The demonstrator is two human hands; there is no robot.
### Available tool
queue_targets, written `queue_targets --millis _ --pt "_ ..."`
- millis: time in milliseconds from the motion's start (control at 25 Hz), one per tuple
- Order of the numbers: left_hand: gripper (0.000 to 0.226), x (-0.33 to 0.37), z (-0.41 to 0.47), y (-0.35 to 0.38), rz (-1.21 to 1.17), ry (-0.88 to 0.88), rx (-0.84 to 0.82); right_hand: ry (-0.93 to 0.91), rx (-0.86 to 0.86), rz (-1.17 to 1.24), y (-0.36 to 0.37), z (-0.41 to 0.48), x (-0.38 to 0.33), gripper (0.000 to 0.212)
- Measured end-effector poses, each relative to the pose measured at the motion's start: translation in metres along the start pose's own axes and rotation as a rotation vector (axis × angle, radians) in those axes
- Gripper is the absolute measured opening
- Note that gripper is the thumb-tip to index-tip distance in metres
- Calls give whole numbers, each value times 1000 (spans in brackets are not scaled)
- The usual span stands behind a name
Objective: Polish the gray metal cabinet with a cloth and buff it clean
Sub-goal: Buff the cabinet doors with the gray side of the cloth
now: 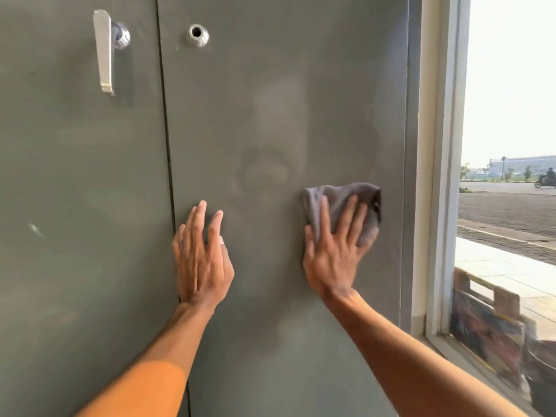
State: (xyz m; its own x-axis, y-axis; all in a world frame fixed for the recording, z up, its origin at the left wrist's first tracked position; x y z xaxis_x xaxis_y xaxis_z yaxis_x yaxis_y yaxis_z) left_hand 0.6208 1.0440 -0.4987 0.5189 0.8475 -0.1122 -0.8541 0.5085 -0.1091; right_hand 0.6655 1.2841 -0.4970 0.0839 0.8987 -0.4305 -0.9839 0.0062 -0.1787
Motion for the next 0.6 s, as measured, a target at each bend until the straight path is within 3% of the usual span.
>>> queue_targets --millis 120,200,240,320,440,520,600 --pt "46 3 -5 0 -35 9 14 -549 -109 -18 26 -79 -56 69" --pt "45 2 -12 -2 -43 6 20 -889 -147 -152 35 -138 -36 76" --pt "45 2 -15 -4 -39 0 22 -955 -160 -205 37 -151 -16 79" --pt "44 7 -16 -3 -32 12 9 -869 -190 -240 31 -145 32 88" --pt "45 29 -7 5 -49 50 -18 -466 -147 -234 4 -68 88 86" --pt "46 50 9 14 -87 70 -25 -233 -82 -159 -10 5 80 68" --pt "46 67 23 21 -108 65 -35 -79 -130 -89 -12 50 45 62"
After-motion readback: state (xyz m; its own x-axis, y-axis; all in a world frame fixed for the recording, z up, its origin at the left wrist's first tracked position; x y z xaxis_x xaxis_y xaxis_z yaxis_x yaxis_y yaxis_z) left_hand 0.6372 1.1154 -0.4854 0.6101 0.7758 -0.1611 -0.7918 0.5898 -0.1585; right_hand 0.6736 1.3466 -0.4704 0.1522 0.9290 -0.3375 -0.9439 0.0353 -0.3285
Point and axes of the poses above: each hand's wrist, its own z-axis towards the middle knuckle, its own y-axis out of the palm, x = y × z, the point moved 5 cm from there along z, towards the middle knuckle, and after that the axes turned 9 degrees about y, right-handed, at the moved point
